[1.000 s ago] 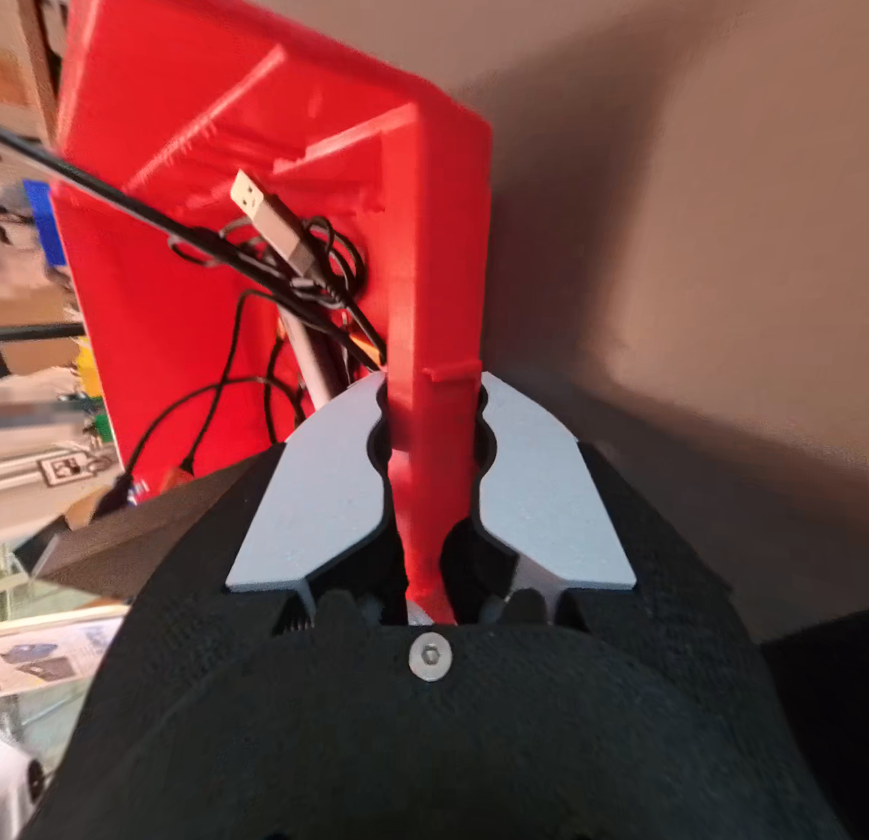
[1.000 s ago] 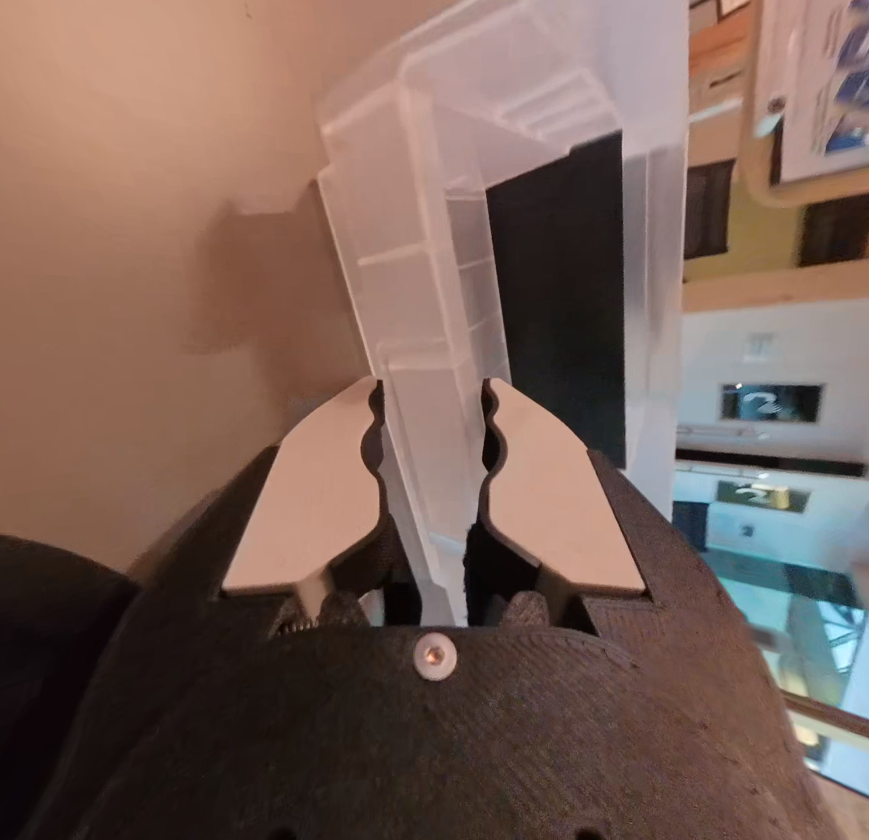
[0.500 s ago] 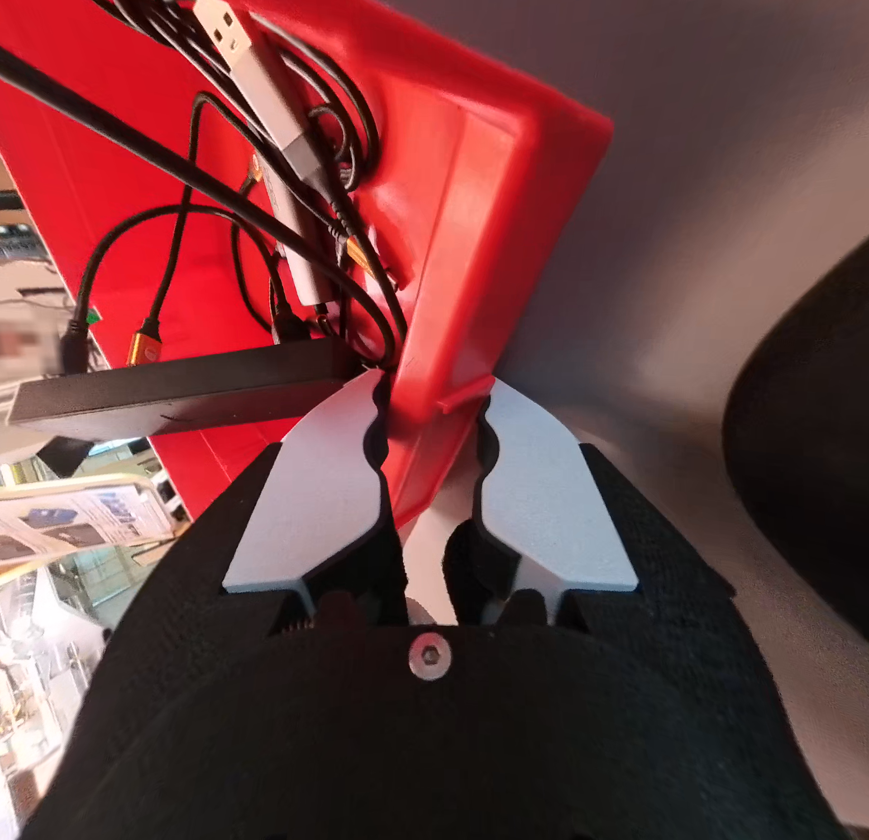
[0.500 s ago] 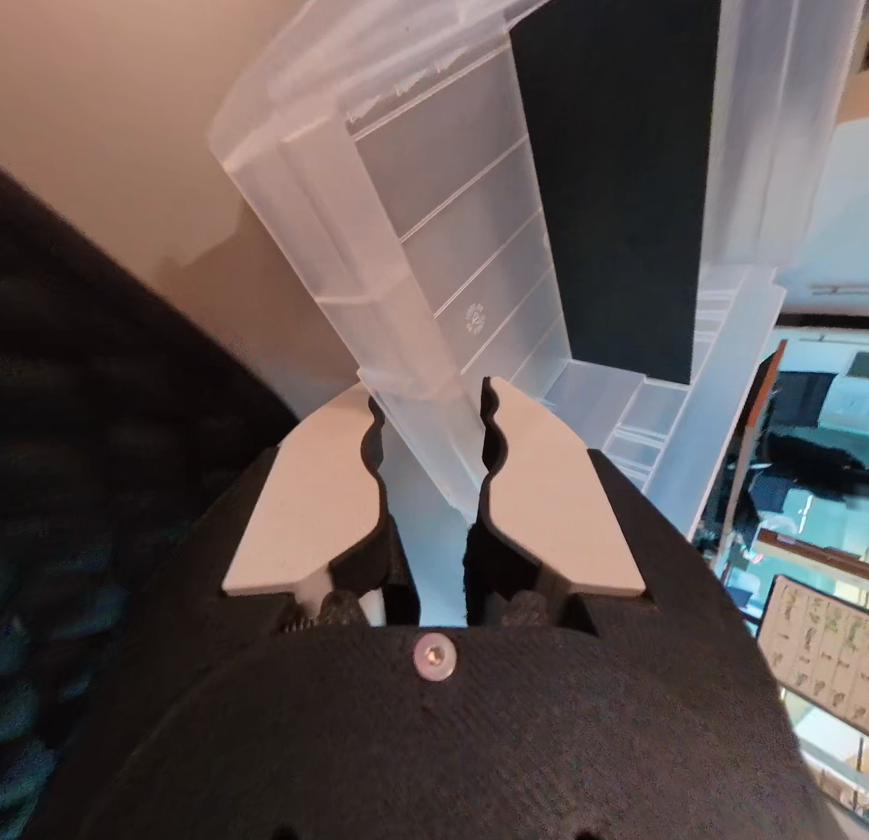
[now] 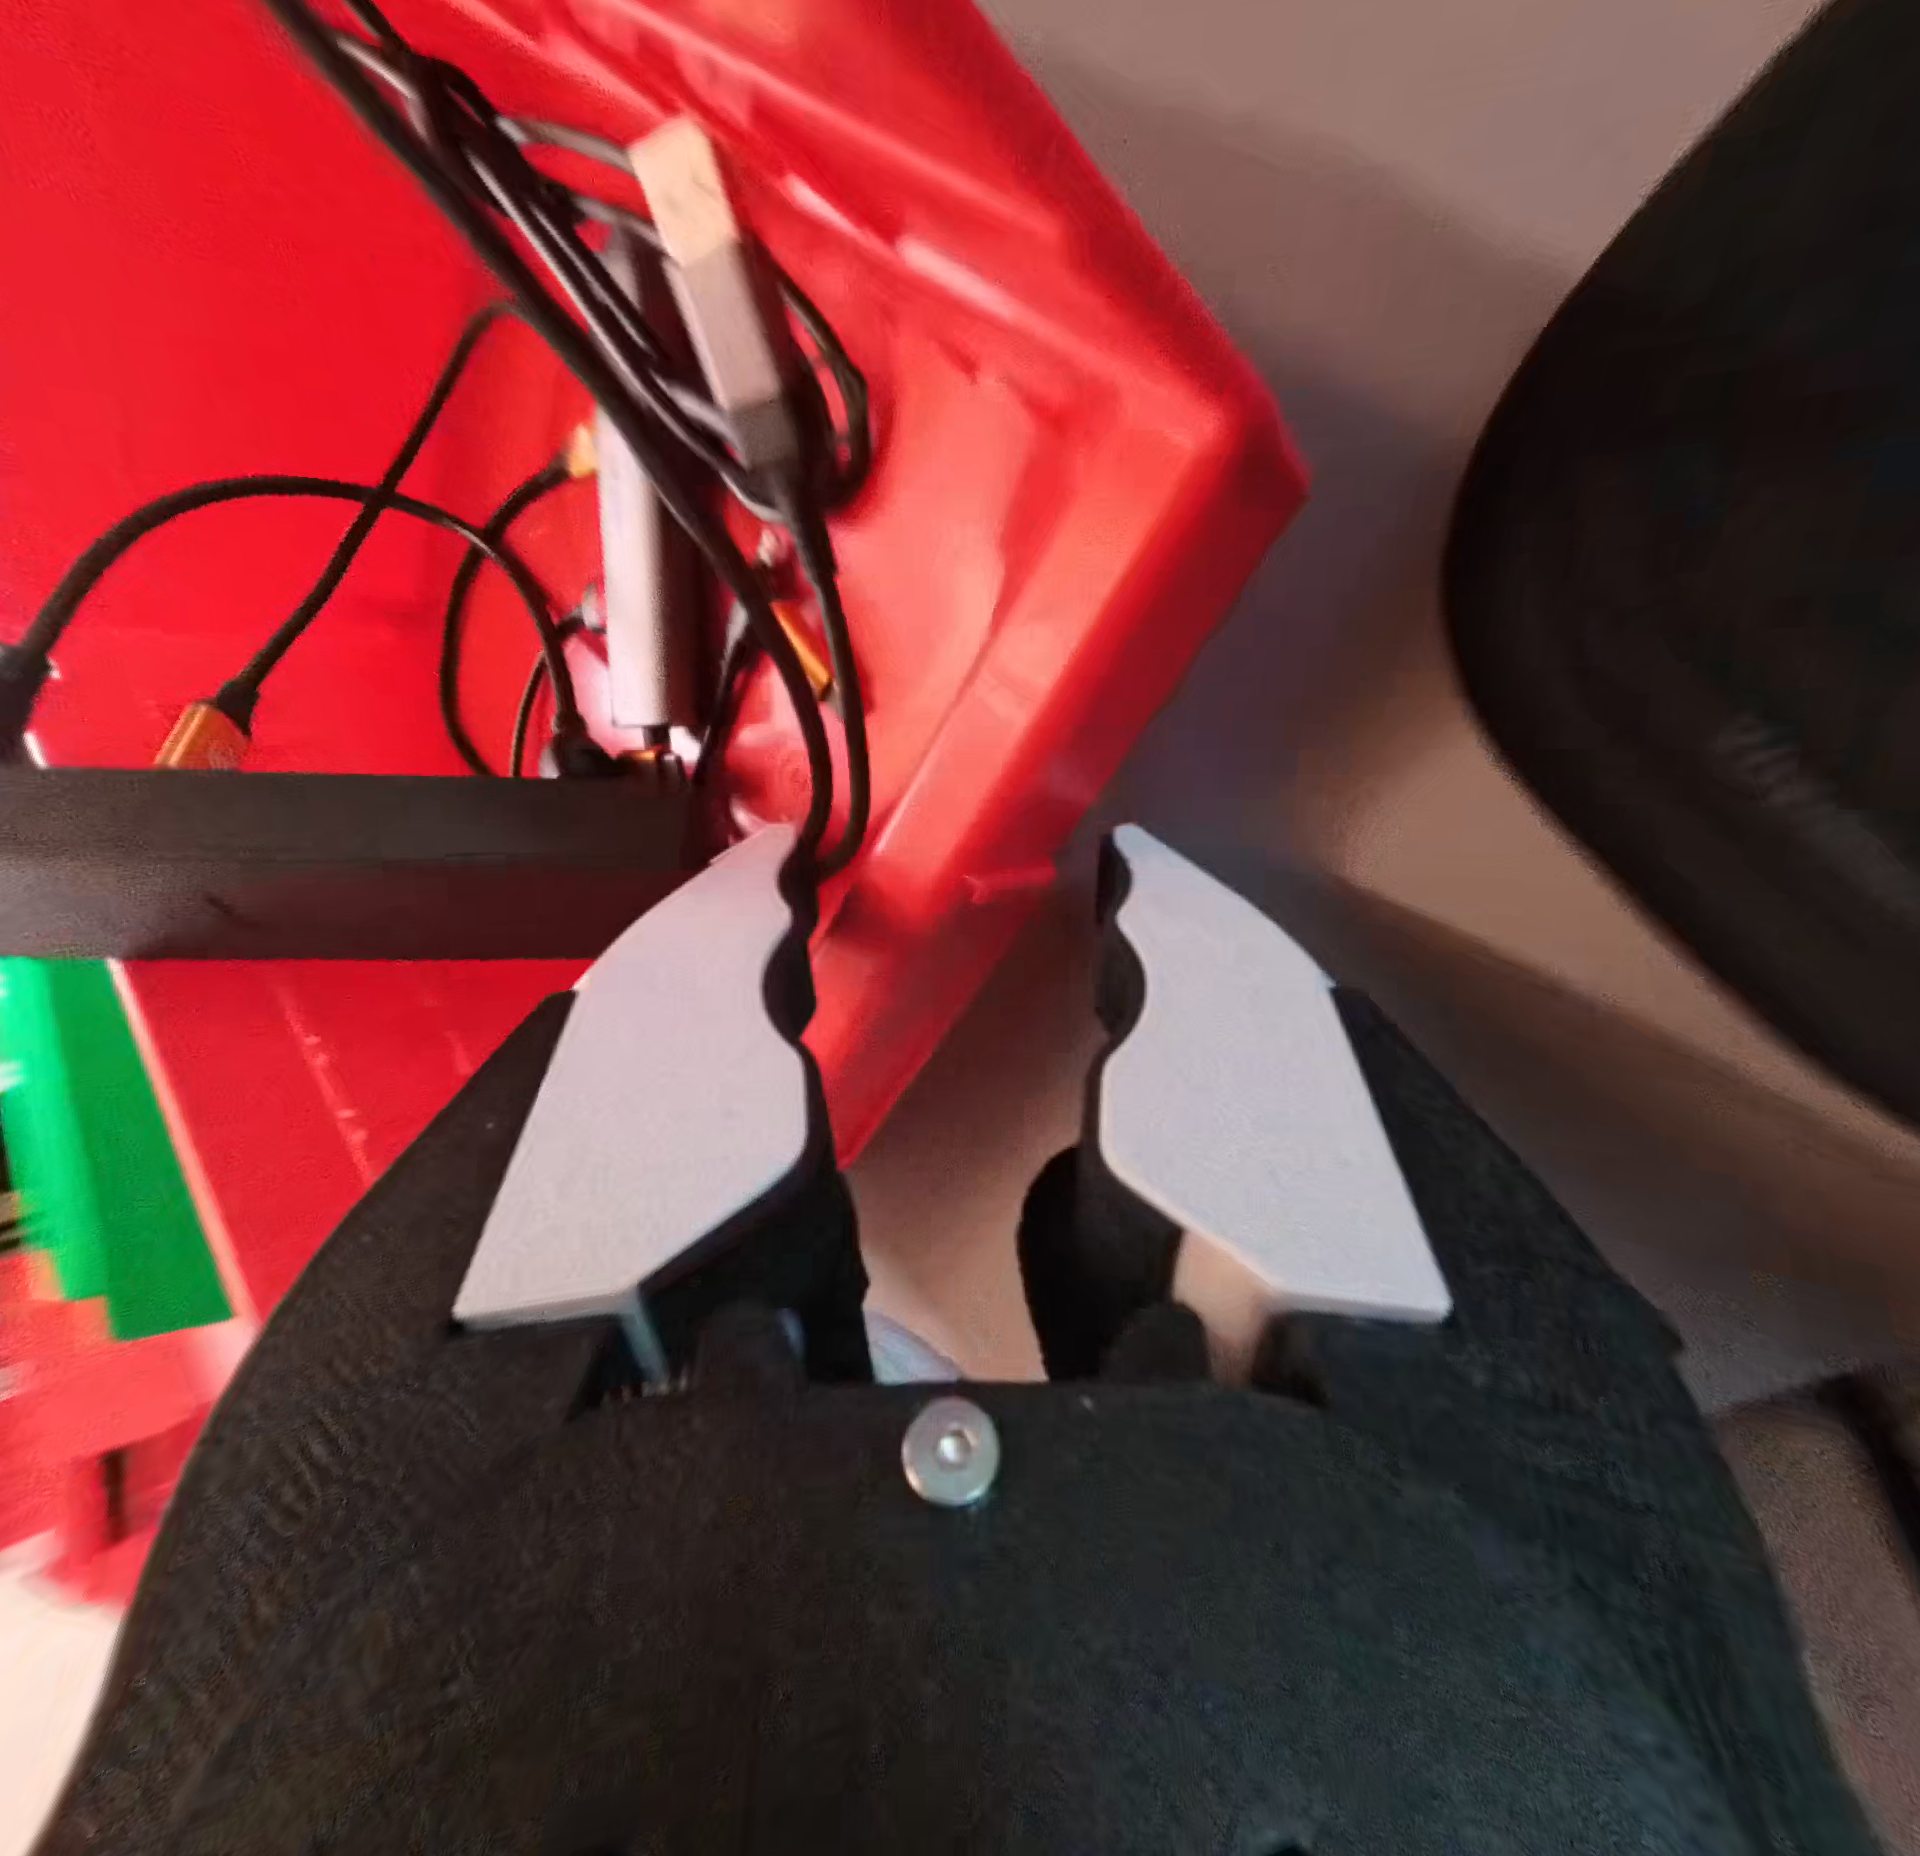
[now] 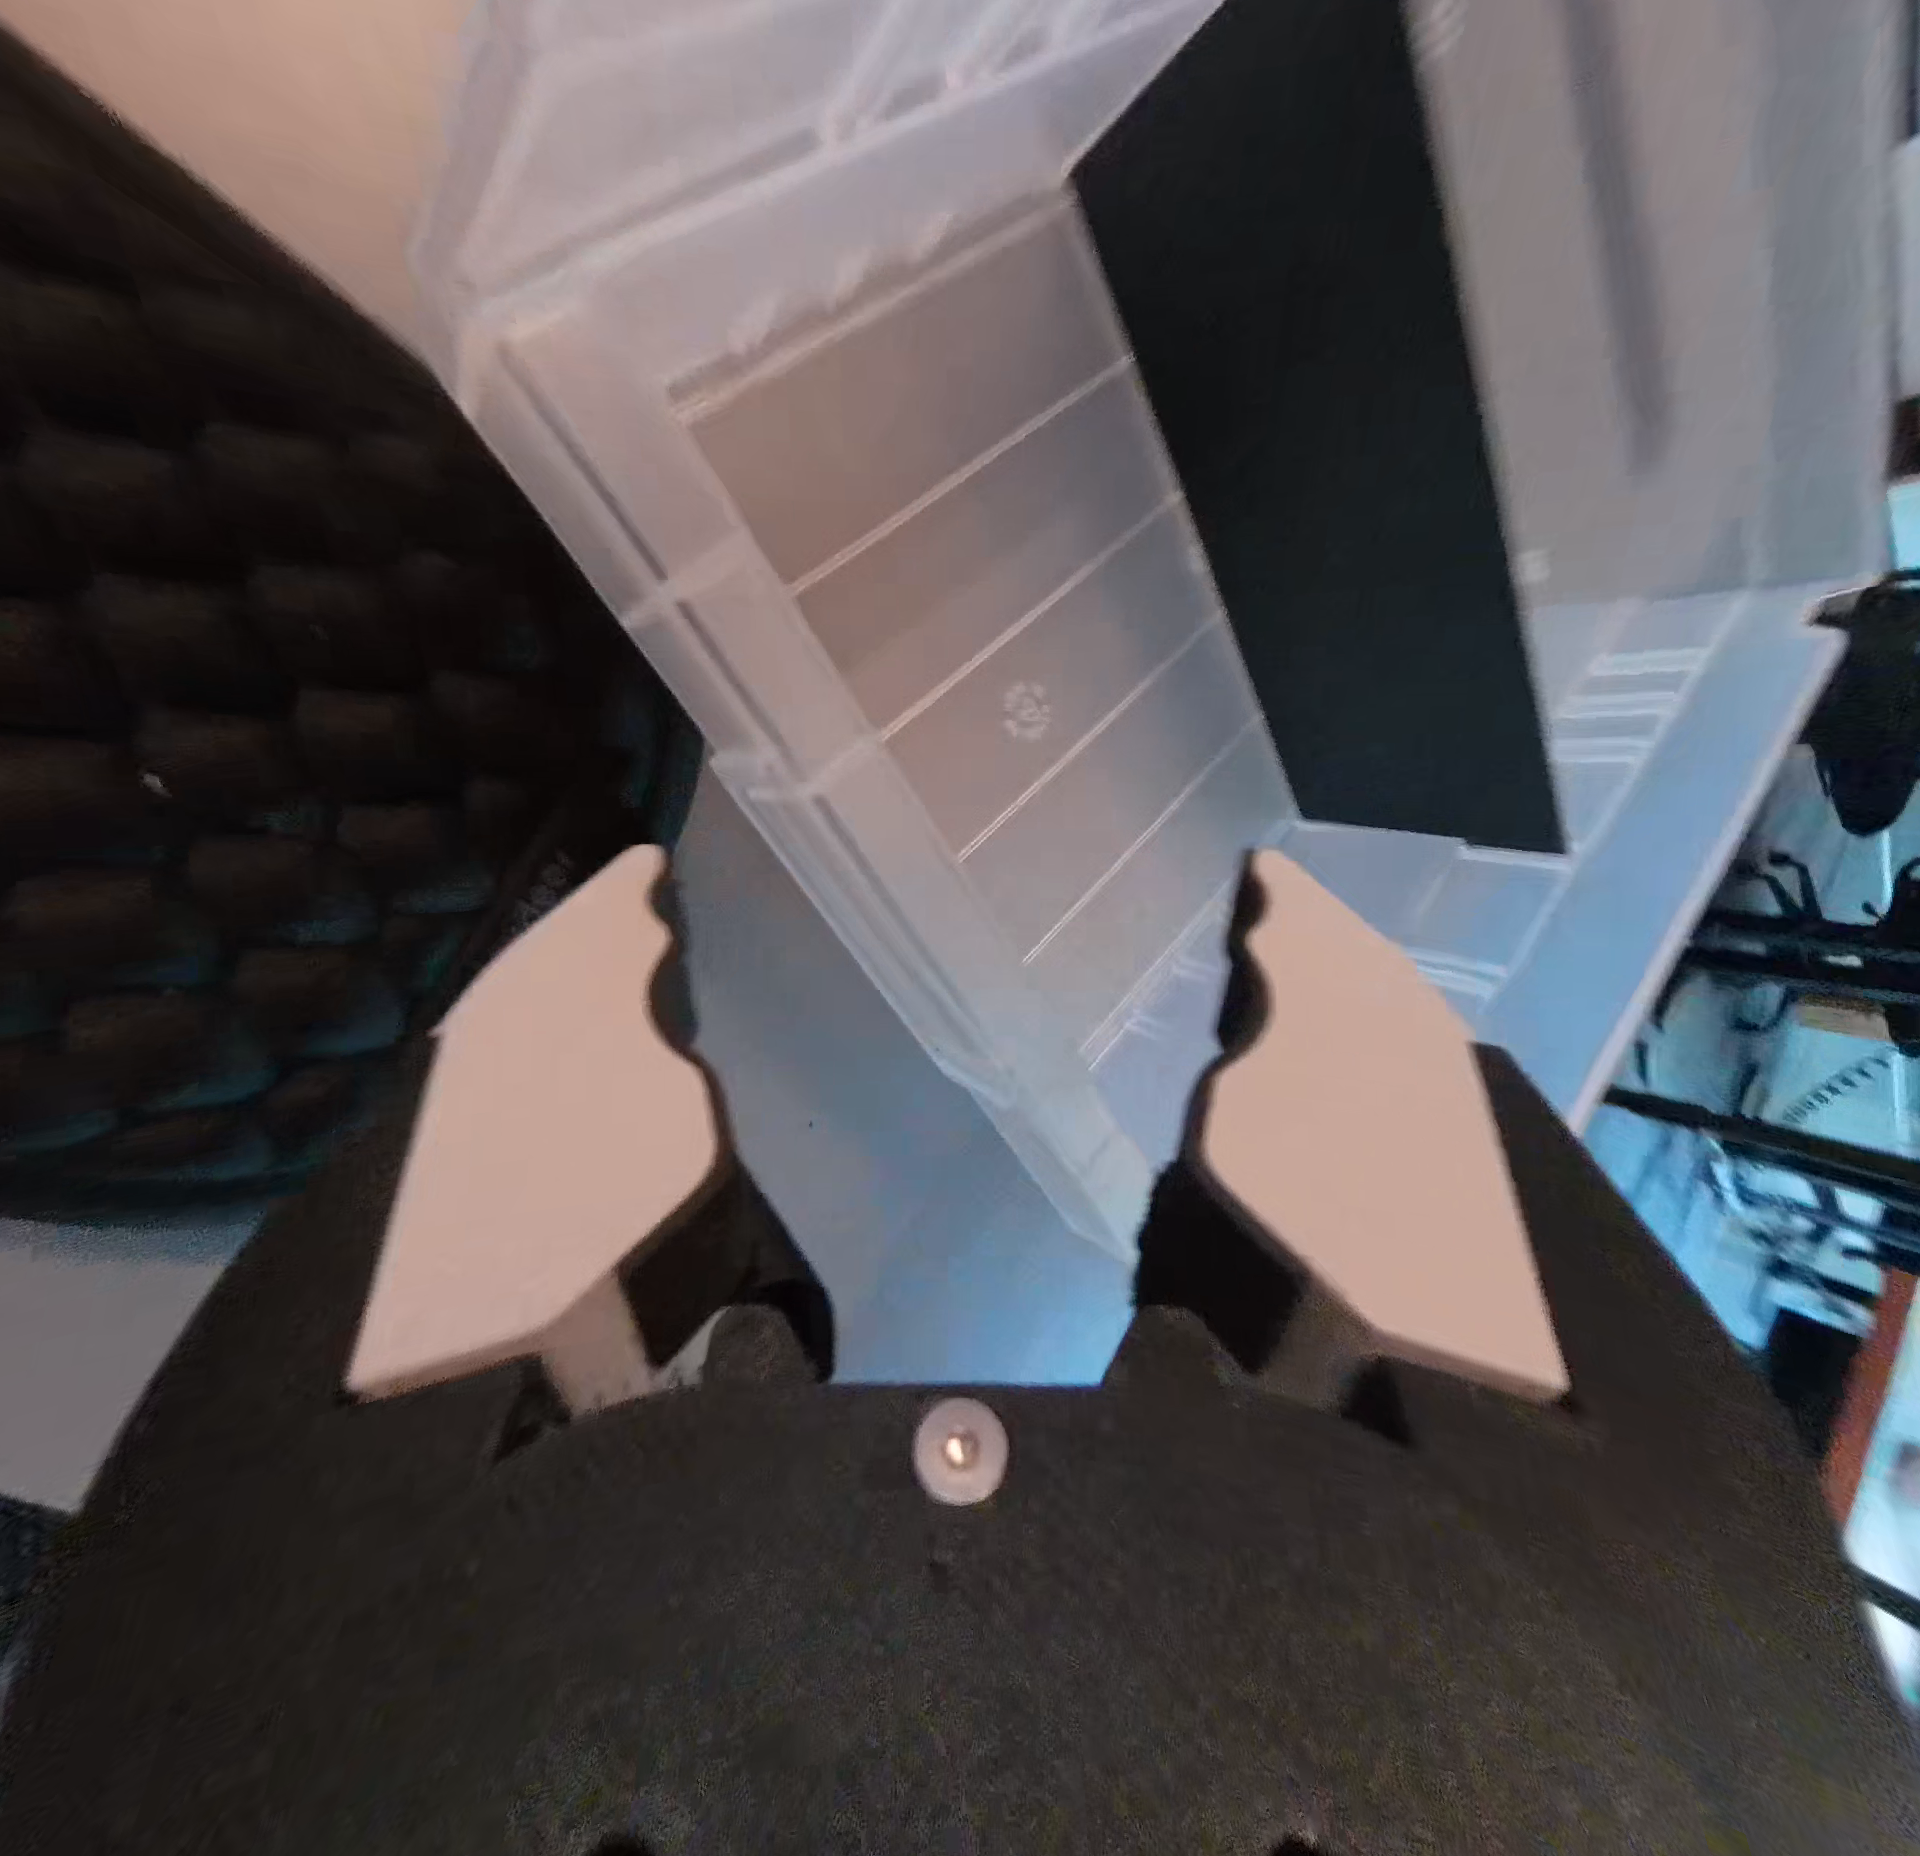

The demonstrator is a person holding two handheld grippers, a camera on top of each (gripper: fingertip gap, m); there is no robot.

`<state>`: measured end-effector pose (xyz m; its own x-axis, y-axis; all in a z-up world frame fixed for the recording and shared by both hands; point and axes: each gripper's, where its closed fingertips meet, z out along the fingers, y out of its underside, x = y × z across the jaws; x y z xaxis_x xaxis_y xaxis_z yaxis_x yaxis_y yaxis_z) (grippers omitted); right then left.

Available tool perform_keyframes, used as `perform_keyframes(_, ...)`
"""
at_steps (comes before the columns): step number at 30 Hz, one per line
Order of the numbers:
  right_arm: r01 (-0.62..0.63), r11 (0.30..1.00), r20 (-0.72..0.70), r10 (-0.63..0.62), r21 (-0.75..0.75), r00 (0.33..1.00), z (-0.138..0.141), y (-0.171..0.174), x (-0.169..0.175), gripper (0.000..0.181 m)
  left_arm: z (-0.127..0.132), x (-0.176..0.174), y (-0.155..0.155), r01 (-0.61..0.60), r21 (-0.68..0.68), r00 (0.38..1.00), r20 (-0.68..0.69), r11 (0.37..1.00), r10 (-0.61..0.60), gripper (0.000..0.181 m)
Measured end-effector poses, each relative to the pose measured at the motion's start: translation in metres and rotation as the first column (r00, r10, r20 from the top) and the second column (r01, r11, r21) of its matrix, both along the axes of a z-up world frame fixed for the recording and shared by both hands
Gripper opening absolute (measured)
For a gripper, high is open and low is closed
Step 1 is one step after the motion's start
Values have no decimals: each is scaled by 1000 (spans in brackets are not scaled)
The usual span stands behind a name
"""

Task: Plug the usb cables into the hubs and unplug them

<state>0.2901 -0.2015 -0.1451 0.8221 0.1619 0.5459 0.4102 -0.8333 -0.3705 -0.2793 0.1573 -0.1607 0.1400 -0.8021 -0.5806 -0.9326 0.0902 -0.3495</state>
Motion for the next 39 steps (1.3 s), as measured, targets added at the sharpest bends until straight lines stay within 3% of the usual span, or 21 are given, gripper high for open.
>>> perform_keyframes(2,-55,978,-33,63,200,997,32,13,-14,121,24,12,-11,11,-38,965,262,999,0,59)
perform_keyframes(4,-189,860,11,209,473,978,83,37,-42,127,67,20,-11,13,27,851,525,1000,-26,61)
perform_keyframes(5,-265,741,62,290,617,955,115,48,-61,127,91,19,-3,-52,57,775,631,997,4,62)
perform_keyframes(7,-325,398,139,429,858,893,178,61,-103,125,120,5,16,-231,15,638,757,973,140,69)
perform_keyframes(10,-92,-131,154,618,987,771,235,58,-148,109,117,-19,46,-450,-154,516,759,880,397,80)
perform_keyframes(11,18,-247,158,675,969,721,238,58,-156,104,112,-23,56,-501,-189,490,743,845,456,80)
perform_keyframes(12,117,-305,151,724,945,673,232,63,-161,99,107,-25,64,-535,-216,472,725,817,501,80)
perform_keyframes(13,198,-308,115,758,930,642,218,75,-163,98,101,-26,71,-561,-238,459,707,793,537,80)
perform_keyframes(15,374,-236,-27,815,897,579,183,105,-159,99,88,-21,84,-591,-277,444,672,758,592,79)
perform_keyframes(16,479,-168,-97,872,862,480,183,110,-158,109,82,-18,90,-602,-298,437,653,741,618,78)
perform_keyframes(17,487,-155,-72,907,860,416,189,103,-162,104,78,-17,96,-615,-313,430,637,724,640,78)
perform_keyframes(18,462,-187,-49,891,867,452,189,99,-159,95,74,-14,102,-622,-331,421,623,710,659,77)
perform_keyframes(20,458,-275,-57,805,845,590,186,95,-137,96,66,-13,116,-646,-366,395,590,670,704,76)
perform_keyframes(26,511,-214,-89,859,832,505,183,99,-139,95,19,-29,134,-738,-485,315,367,469,875,62)
perform_keyframes(30,449,-163,-92,865,879,493,180,108,-154,94,21,-30,135,-735,-484,315,377,475,871,60)
perform_keyframes(33,426,-132,-104,867,895,488,177,113,-160,94,41,-31,135,-716,-453,289,500,531,816,58)
perform_keyframes(36,410,-110,-108,875,905,472,175,116,-165,94,83,-26,131,-655,-385,274,680,650,680,57)
perform_keyframes(39,388,-96,-111,872,917,477,173,119,-169,94,148,-12,119,-528,-285,212,869,800,448,56)
